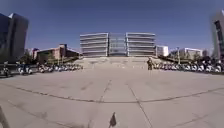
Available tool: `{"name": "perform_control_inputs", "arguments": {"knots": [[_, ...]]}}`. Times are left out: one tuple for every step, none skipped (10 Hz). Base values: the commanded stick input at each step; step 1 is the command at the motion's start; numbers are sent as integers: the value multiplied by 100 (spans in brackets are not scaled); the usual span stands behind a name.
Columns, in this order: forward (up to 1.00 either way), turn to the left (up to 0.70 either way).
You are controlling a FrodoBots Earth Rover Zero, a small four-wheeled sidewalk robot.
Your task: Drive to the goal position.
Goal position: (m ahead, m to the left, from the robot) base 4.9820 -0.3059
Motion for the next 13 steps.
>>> {"name": "perform_control_inputs", "arguments": {"knots": [[70, 13], [70, 9], [70, 4], [70, -1], [70, -1], [70, -1], [70, -1], [70, -1], [70, -1], [70, -1], [70, -1], [70, -1], [70, -1]]}}
